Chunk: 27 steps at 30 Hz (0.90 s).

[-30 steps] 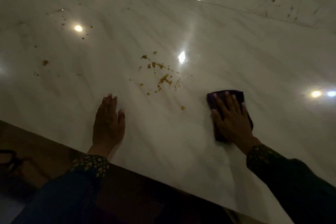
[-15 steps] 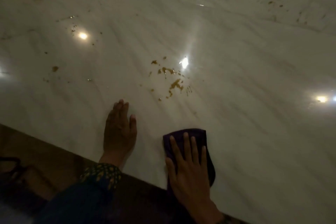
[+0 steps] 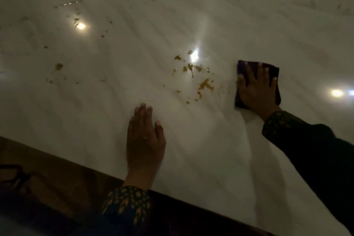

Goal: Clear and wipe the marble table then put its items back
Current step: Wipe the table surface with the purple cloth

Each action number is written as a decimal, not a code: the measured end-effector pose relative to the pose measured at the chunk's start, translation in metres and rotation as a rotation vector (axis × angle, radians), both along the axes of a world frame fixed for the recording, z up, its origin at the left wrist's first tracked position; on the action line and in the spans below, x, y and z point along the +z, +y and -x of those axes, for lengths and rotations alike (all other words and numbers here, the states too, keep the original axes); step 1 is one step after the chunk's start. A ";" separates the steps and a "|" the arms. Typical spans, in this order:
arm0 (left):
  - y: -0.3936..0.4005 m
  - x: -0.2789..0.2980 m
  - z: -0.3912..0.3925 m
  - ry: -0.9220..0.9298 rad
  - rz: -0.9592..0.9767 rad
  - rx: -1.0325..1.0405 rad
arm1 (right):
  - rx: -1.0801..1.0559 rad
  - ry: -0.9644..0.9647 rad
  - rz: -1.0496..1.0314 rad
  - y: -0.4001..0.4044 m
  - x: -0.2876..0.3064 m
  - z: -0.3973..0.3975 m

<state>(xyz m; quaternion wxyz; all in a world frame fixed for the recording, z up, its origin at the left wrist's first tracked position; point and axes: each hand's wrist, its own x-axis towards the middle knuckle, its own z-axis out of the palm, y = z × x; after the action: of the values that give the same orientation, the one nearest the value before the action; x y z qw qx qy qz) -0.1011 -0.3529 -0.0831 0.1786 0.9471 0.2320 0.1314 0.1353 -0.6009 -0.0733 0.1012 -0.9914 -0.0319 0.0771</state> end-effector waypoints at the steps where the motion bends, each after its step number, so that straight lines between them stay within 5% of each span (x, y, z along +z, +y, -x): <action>1: 0.001 0.000 -0.001 0.021 0.013 0.002 | -0.036 -0.018 0.012 0.014 -0.001 0.003; 6: 0.001 0.009 -0.002 0.109 0.034 -0.016 | 0.168 -0.051 -0.009 0.102 -0.002 0.114; 10: 0.035 0.019 -0.008 0.096 -0.018 -0.176 | 0.343 0.022 0.015 0.082 0.005 0.189; 13: 0.095 0.013 -0.019 0.068 -0.125 -0.317 | 0.302 0.002 0.061 0.048 0.008 0.162; 20: 0.136 0.002 -0.026 0.012 -0.104 -0.257 | -0.085 -0.034 0.049 0.089 0.006 0.038; 27: 0.135 0.003 -0.017 0.075 -0.044 -0.227 | 0.463 -0.042 -0.010 0.169 0.002 0.165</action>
<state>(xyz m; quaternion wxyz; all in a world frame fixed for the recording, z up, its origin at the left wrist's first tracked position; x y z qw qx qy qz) -0.0839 -0.2179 -0.0798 0.1626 0.9752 0.1267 0.0799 -0.0298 -0.4318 -0.0717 0.0852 -0.9584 -0.2611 0.0773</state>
